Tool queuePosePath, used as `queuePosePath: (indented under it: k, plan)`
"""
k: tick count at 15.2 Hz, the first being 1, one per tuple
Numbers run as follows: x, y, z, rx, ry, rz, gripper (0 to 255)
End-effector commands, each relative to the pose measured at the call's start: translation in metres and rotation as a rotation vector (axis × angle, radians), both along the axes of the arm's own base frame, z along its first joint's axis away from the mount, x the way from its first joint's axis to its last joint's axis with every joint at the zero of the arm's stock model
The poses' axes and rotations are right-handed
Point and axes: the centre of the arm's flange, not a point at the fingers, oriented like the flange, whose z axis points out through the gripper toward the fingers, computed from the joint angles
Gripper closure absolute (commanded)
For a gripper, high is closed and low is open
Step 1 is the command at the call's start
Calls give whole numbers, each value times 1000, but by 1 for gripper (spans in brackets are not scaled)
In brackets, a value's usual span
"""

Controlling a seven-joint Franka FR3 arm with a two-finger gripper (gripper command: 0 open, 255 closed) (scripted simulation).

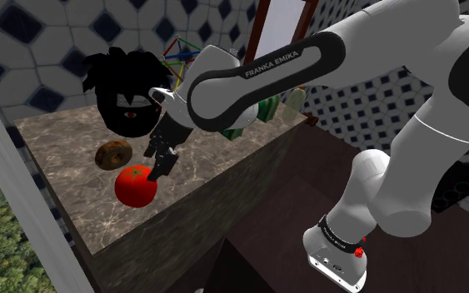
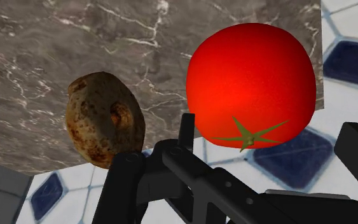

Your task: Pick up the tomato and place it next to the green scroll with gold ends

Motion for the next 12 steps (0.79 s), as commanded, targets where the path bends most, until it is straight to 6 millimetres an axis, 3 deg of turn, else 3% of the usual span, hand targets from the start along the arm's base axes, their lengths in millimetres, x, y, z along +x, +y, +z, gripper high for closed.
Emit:
queuePosePath:
  k: [1, 7, 8, 12]
  plan:
    - [0, 3, -3, 0, 0, 0, 0]
    - [0, 3, -3, 0, 0, 0, 0]
    - [0, 3, -3, 0, 0, 0, 255]
    - [0, 3, -3, 0, 0, 0, 255]
